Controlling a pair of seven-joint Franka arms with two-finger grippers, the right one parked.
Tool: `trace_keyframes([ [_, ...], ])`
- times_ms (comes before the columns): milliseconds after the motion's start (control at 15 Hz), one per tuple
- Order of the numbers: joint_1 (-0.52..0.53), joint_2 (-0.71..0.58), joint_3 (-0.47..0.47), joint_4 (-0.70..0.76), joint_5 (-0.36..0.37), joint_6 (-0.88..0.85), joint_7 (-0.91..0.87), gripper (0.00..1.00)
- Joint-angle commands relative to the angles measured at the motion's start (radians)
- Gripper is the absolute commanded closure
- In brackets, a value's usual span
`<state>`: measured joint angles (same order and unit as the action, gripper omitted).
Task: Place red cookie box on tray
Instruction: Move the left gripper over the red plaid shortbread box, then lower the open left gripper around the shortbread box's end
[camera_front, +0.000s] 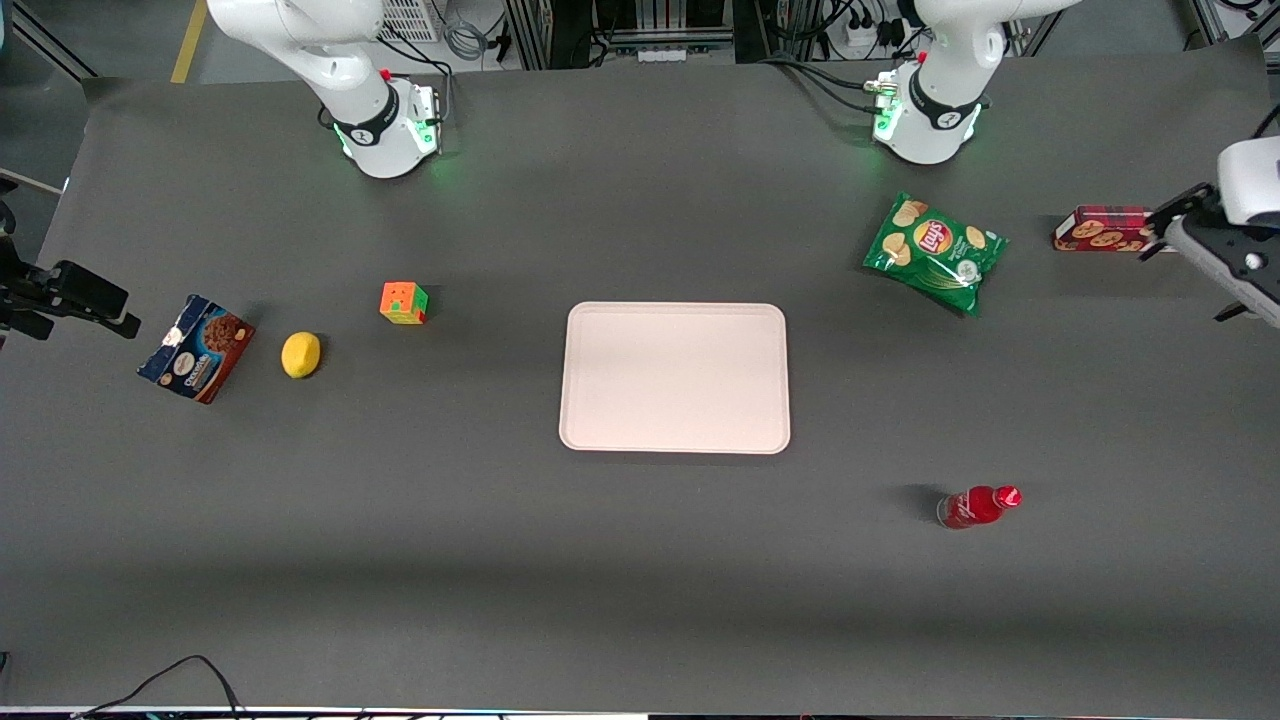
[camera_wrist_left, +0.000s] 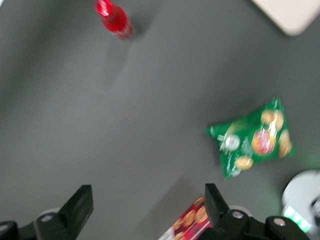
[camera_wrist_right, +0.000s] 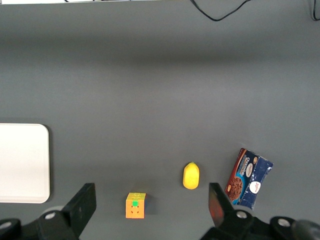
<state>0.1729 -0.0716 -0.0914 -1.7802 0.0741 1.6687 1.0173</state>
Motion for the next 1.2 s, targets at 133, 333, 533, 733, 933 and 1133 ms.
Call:
trace_keyframes([
  [133,0.108,-0.183,0.061,-0.419,0.035,0.308,0.531,0.0],
  [333,0.134,-0.189,0.139,-0.537,0.056,0.402,0.742,0.0],
  [533,0.125,-0.194,0.274,-0.629,0.056,0.468,0.9,0.01],
  [733,0.132,-0.194,0.378,-0.729,0.056,0.557,1.03,0.02],
  [933,0.135,-0.192,0.492,-0.827,0.056,0.692,1.155,0.02],
  [1133,0.184,-0.192,0.512,-0.86,0.059,0.742,1.248,0.02],
])
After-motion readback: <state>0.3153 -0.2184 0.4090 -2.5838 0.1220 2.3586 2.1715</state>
